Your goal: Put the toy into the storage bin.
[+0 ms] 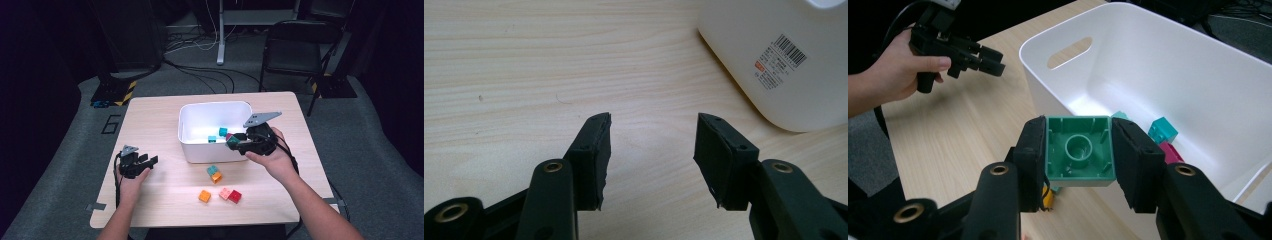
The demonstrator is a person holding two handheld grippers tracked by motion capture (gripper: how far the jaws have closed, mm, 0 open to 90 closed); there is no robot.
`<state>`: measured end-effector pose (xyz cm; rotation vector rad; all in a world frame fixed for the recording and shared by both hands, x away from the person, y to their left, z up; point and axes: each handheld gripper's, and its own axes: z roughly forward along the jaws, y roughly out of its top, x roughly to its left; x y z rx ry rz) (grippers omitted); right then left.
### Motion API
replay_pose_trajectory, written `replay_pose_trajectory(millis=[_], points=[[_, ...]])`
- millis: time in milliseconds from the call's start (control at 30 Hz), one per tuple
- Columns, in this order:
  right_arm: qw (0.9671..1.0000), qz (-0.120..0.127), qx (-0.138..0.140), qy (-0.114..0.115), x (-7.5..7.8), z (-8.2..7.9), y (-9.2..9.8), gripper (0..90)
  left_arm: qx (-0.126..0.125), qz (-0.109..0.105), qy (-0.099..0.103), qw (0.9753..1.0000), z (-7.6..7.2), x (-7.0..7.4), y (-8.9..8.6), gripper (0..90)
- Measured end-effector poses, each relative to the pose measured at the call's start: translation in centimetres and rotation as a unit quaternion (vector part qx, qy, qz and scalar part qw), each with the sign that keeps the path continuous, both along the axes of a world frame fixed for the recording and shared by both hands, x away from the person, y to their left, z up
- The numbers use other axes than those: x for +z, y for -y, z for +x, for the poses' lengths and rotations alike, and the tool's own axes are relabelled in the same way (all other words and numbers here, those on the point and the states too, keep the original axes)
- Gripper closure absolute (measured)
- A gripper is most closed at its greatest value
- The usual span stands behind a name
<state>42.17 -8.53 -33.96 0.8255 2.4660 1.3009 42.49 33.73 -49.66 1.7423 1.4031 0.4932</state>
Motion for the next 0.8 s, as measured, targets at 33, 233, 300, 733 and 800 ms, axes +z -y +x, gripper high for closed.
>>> replay_pose_trajectory(millis=[33,233,300,733,800], points=[[1.0,0.002,-0.003,-0.002,0.1,0.2,0.0,58.6,0.0,0.0,0.0,1.0,0.0,0.0,0.0,48.3],[0.9998,-0.001,-0.017,-0.002,0.4,2.0,-0.3,58.5,-0.002,0.001,-0.001,1.0,0.0,0.0,0.0,48.4],[0.9997,-0.003,-0.022,-0.004,0.2,2.7,-0.5,58.6,-0.001,0.0,-0.001,1.0,0.0,0.0,0.0,48.3],[0.9989,-0.01,-0.046,-0.005,0.0,6.0,-2.2,58.5,-0.001,-0.002,-0.001,1.0,0.1,-0.1,-0.1,48.4],[0.9988,-0.015,-0.046,-0.004,0.0,6.4,-2.5,58.6,-0.001,-0.002,0.0,1.0,0.1,-0.1,-0.1,48.4]])
